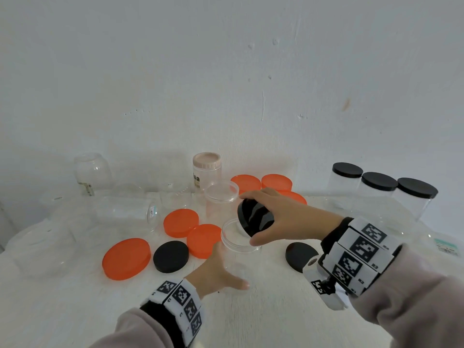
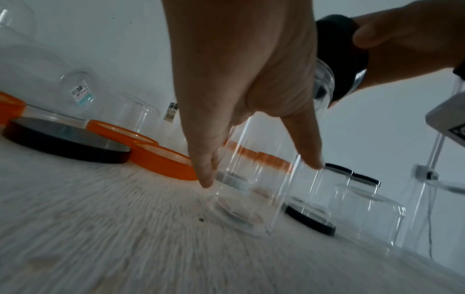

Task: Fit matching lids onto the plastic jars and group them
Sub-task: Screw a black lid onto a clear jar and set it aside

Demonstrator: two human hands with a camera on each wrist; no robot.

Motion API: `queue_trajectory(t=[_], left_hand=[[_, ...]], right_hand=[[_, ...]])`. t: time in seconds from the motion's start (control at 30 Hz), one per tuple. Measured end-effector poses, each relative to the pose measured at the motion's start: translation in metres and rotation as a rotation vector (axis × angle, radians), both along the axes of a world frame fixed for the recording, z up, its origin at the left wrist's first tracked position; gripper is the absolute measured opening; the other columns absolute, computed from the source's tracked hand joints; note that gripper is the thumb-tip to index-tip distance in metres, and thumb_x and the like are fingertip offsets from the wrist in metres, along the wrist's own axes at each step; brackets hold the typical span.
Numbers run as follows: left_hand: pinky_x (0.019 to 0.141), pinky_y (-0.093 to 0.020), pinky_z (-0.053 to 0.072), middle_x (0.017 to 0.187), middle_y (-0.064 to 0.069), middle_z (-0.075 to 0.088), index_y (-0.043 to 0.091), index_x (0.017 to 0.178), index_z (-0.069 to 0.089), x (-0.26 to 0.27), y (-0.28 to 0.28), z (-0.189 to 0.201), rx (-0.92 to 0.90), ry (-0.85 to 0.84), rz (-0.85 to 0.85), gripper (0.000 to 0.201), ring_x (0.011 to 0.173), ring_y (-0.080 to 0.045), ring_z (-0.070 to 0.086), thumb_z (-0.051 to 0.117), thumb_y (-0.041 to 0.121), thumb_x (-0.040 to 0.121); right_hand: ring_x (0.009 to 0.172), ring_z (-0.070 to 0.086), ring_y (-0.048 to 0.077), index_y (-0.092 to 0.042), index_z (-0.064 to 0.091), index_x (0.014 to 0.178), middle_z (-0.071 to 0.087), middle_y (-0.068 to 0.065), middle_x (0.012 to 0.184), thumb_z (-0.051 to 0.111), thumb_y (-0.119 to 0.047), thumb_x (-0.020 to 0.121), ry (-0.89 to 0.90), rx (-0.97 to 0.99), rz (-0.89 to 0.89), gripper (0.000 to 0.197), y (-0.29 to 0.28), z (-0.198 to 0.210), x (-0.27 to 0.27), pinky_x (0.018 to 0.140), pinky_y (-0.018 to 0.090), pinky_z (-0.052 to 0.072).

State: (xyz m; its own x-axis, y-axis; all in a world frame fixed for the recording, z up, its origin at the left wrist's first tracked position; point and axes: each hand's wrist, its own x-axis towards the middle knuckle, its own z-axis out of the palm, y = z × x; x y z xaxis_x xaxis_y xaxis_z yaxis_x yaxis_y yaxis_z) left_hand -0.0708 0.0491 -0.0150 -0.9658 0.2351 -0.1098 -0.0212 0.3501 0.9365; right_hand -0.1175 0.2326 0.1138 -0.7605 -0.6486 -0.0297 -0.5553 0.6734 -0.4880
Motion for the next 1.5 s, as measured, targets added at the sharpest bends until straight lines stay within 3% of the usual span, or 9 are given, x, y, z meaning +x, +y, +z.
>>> queue_trajectory(t=[0.07,0.17,0.27,0.73,0.93,1.03,1.17,1.37,1.5], left_hand=[[0.109,-0.028,0.035,0.147,0.010,0.029,0.025,0.148,0.010,0.000,0.001,0.007,0.042,0.009,0.065,0.118,0.135,-0.006,0.031,0.090,0.023,0.062],[0.079,-0.002,0.041,0.131,0.020,0.041,0.037,0.133,0.024,-0.001,0.003,0.015,0.150,0.106,0.102,0.090,0.108,0.020,0.045,0.084,0.015,0.070],[0.071,0.004,0.038,0.121,0.022,0.049,0.039,0.127,0.033,-0.002,0.005,0.015,0.183,0.157,0.114,0.079,0.095,0.029,0.047,0.082,0.013,0.072],[0.086,-0.009,0.039,0.125,0.028,0.050,0.051,0.126,0.031,-0.003,0.003,-0.004,0.173,0.177,0.161,0.080,0.112,0.019,0.044,0.084,0.038,0.068],[0.084,-0.005,0.036,0.120,0.039,0.046,0.059,0.121,0.028,-0.005,0.003,-0.006,0.142,0.181,0.173,0.080,0.113,0.024,0.039,0.083,0.044,0.066],[0.085,-0.008,0.034,0.124,0.035,0.043,0.058,0.123,0.024,-0.007,0.003,-0.007,0.132,0.175,0.180,0.084,0.112,0.026,0.036,0.083,0.045,0.065],[0.086,-0.008,0.034,0.123,0.038,0.040,0.063,0.119,0.023,-0.007,0.003,-0.007,0.128,0.168,0.181,0.084,0.111,0.029,0.033,0.084,0.042,0.065],[0.105,-0.021,0.032,0.133,0.027,0.043,0.042,0.139,0.026,-0.007,0.003,-0.007,0.153,0.184,0.172,0.095,0.126,0.010,0.036,0.084,0.044,0.065],[0.105,-0.022,0.032,0.135,0.027,0.043,0.042,0.141,0.025,-0.007,0.003,-0.007,0.158,0.190,0.170,0.098,0.127,0.008,0.037,0.084,0.049,0.062]], right_hand=[[0.106,0.041,0.008,-0.046,0.024,0.141,0.034,-0.017,0.115,0.076,-0.041,0.073,0.015,0.047,0.013,0.085,-0.005,0.001,0.001,0.073,0.013,0.036],[0.110,0.039,0.013,-0.047,0.021,0.143,0.033,-0.010,0.119,0.075,-0.040,0.074,0.023,0.139,0.037,0.088,-0.014,0.003,0.002,0.083,0.021,0.043],[0.115,0.038,0.016,-0.043,0.020,0.146,0.031,-0.008,0.120,0.074,-0.037,0.075,0.026,0.232,0.061,0.089,-0.024,0.006,0.003,0.096,0.033,0.044],[0.123,0.039,0.018,-0.042,0.020,0.148,0.036,-0.003,0.133,0.076,-0.035,0.076,-0.006,0.455,0.128,0.092,-0.043,0.011,-0.005,0.102,0.039,0.042],[0.126,0.037,0.018,-0.042,0.024,0.148,0.037,-0.004,0.133,0.076,-0.032,0.076,-0.010,0.520,0.163,0.089,-0.051,0.016,-0.008,0.103,0.039,0.041],[0.124,0.038,0.017,-0.043,0.027,0.147,0.037,-0.005,0.132,0.077,-0.030,0.076,-0.017,0.558,0.188,0.088,-0.054,0.019,-0.010,0.099,0.034,0.042],[0.128,0.037,0.018,-0.044,0.029,0.145,0.037,-0.007,0.136,0.079,-0.027,0.074,-0.047,0.588,0.203,0.088,-0.058,0.022,-0.014,0.101,0.040,0.043],[0.124,0.040,0.012,-0.041,0.035,0.144,0.041,-0.016,0.126,0.080,-0.038,0.070,-0.031,0.571,0.196,0.087,-0.061,0.020,-0.018,0.097,0.033,0.042],[0.118,0.045,0.011,-0.040,0.039,0.140,0.045,-0.018,0.120,0.080,-0.050,0.065,0.000,0.559,0.154,0.086,-0.063,0.018,-0.019,0.092,0.030,0.046]])
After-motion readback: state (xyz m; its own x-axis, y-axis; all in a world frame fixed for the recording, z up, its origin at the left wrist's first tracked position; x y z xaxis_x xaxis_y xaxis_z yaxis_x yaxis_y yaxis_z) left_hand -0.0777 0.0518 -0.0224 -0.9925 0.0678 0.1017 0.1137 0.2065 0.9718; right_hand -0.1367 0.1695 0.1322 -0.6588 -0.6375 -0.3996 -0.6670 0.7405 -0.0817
